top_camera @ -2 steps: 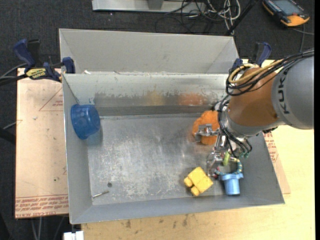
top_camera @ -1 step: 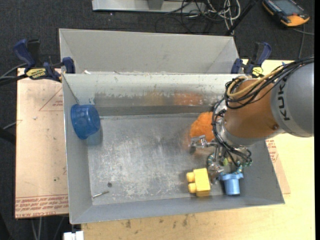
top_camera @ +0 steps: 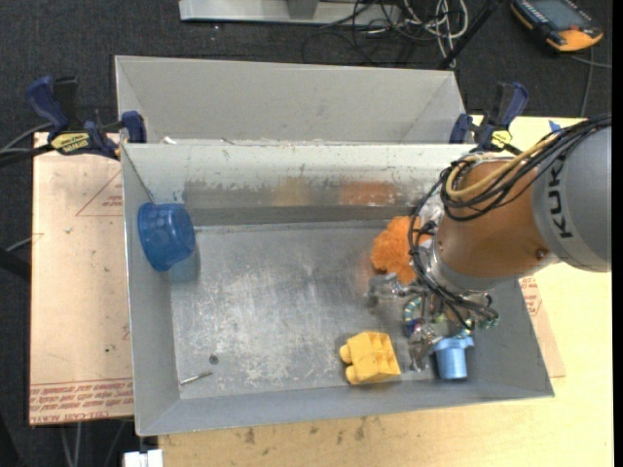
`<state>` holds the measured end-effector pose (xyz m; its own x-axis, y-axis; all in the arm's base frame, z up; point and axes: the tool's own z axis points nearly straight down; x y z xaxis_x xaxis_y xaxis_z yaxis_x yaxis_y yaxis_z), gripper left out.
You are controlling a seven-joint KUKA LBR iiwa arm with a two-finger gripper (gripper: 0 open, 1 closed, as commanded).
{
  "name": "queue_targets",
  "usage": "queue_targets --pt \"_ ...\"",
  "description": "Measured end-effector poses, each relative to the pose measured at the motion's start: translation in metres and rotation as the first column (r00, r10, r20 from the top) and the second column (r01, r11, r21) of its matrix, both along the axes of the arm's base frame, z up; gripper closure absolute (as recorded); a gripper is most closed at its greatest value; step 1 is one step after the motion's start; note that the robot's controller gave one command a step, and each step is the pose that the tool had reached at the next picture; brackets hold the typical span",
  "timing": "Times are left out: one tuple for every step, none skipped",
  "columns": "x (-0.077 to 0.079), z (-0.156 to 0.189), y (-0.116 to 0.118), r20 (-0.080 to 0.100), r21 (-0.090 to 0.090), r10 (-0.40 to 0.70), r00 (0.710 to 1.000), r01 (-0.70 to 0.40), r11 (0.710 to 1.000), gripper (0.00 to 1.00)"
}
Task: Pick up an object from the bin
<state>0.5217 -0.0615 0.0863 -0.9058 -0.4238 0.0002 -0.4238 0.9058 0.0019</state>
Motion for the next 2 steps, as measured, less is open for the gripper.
queue_targets --pt "-0.006 -0.004 0.008 0.001 0.000 -0.187 0.982 0.187 0.982 0.00" --pt "-0.015 -0.005 0.027 0.000 -0.001 -0.094 0.996 0.094 0.996 0.00"
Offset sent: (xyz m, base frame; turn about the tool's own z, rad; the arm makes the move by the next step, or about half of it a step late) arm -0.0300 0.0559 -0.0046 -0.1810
